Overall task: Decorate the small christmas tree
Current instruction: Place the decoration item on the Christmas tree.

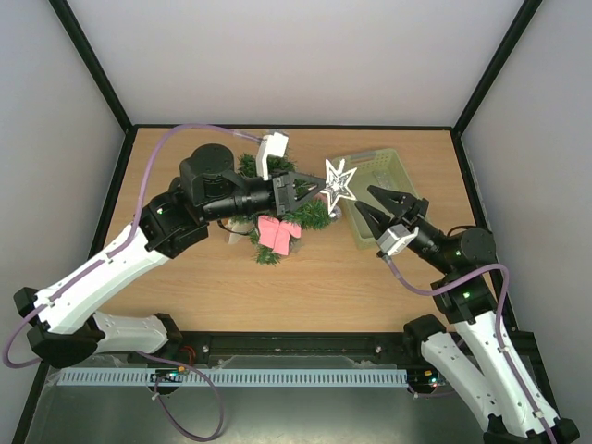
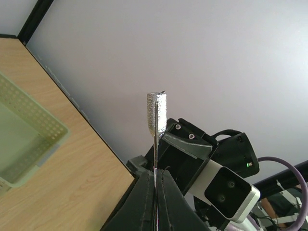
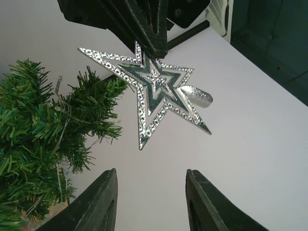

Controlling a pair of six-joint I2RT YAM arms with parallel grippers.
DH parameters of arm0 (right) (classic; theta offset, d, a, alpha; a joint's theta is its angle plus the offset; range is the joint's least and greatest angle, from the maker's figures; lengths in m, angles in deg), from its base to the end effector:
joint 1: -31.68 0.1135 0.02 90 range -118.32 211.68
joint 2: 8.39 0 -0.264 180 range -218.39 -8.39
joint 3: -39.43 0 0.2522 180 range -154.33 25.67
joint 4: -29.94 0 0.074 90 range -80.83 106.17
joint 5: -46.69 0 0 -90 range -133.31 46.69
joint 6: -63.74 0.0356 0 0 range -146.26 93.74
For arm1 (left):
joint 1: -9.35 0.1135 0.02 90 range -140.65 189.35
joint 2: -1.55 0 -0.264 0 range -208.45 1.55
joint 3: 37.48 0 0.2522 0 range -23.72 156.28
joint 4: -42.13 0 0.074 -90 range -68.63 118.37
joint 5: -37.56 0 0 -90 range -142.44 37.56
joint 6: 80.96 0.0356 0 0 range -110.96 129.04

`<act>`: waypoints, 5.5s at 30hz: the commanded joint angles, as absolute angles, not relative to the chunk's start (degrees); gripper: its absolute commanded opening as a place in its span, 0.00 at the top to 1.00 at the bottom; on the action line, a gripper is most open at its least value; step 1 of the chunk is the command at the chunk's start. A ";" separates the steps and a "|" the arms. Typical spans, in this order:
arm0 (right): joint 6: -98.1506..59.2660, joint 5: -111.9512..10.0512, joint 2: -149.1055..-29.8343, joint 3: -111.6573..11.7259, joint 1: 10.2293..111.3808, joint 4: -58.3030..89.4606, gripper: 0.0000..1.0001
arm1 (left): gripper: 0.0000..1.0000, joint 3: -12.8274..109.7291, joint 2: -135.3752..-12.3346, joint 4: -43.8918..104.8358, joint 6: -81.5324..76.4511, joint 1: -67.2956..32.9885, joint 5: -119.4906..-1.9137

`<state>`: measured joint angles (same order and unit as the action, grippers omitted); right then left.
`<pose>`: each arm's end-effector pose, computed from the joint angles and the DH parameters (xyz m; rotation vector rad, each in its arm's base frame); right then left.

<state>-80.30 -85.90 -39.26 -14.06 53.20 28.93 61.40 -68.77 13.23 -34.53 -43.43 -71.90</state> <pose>0.1022 0.0662 0.3829 -1.1987 0.4936 -0.0426 0.1479 -0.2144 0.4820 0.4478 1.7597 -1.5306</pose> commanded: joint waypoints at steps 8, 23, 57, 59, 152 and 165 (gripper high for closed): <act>-83.62 -90.10 -42.45 -18.41 53.39 33.80 0.63 | 0.97 60.42 -69.21 13.44 -38.99 -43.26 -74.16; -85.98 -91.03 -45.07 -18.96 54.47 35.23 0.69 | 0.98 58.33 -69.99 18.04 -45.97 -43.21 -73.11; -62.69 -77.83 -46.91 -18.20 58.05 42.82 0.98 | 0.26 53.81 -56.44 20.48 -29.72 -43.13 -52.54; -50.95 -74.22 -48.10 -20.35 58.05 43.63 0.98 | 0.04 53.37 -54.57 17.11 -25.44 -43.15 -47.33; -26.21 -54.92 -91.88 -80.34 81.34 -6.22 0.98 | 0.07 32.86 -41.93 7.57 -8.63 -12.28 -68.52; -26.23 -55.43 -91.56 -82.77 81.27 -5.09 0.98 | 0.07 32.76 -41.84 7.77 -8.63 -12.28 -68.53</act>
<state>-25.63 -55.08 -91.54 -79.45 80.85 -4.60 33.34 -42.35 6.17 -8.15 -12.70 -67.73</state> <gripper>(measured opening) 0.017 0.931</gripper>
